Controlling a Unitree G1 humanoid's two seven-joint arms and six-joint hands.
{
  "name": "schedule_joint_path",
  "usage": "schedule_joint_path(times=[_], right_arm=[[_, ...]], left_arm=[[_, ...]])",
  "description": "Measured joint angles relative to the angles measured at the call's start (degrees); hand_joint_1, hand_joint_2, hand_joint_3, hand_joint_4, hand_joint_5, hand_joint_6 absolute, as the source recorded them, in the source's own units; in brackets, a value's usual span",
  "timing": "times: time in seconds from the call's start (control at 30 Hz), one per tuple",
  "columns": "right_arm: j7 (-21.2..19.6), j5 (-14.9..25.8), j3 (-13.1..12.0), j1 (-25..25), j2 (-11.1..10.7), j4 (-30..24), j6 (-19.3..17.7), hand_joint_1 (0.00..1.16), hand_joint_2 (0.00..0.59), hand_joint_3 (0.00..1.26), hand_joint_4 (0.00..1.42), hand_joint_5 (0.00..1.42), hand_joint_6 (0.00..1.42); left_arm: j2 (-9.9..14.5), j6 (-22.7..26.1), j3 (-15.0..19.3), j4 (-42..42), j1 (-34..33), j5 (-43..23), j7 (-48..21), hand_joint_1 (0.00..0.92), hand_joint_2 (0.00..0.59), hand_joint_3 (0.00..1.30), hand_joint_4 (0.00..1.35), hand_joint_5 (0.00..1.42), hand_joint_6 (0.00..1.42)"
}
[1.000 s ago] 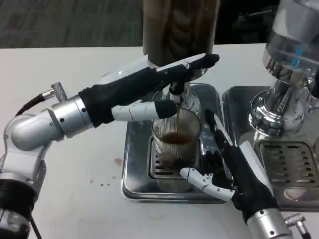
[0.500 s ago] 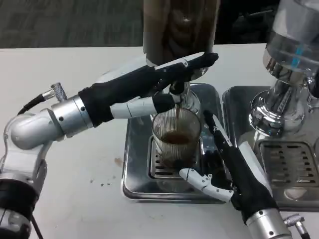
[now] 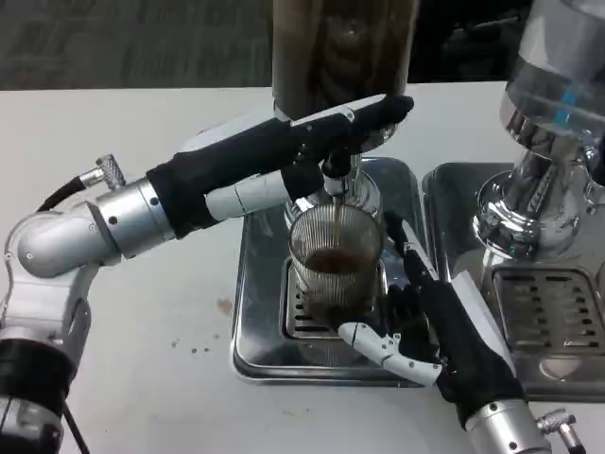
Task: Grasp the cup under the faucet to collect the drink, then remove the cup.
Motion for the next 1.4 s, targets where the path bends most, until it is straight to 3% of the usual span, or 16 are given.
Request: schedule_joint_path(times=[1.07, 1.4], right_arm=[[-0.79, -0.03, -0.11, -0.12, 0.03, 1.33, -1.01, 0.64, 0.233, 0.0, 0.0, 0.0, 0.0], [-0.78, 0.0, -0.66, -0.71, -0.09, 1.6, -1.77, 0.64, 0.234, 0.0, 0.0, 0.0, 0.0]], left_arm=[[-0.91, 7.59, 6.37, -11.65, 0.21, -5.71, -3.16, 0.0, 0.047, 0.09, 0.0, 0.0, 0.0], [1.07, 8.71, 8.9, -16.79, 6.07, -6.83, -3.15, 0.0, 0.05, 0.1, 0.0, 0.0, 0.0]])
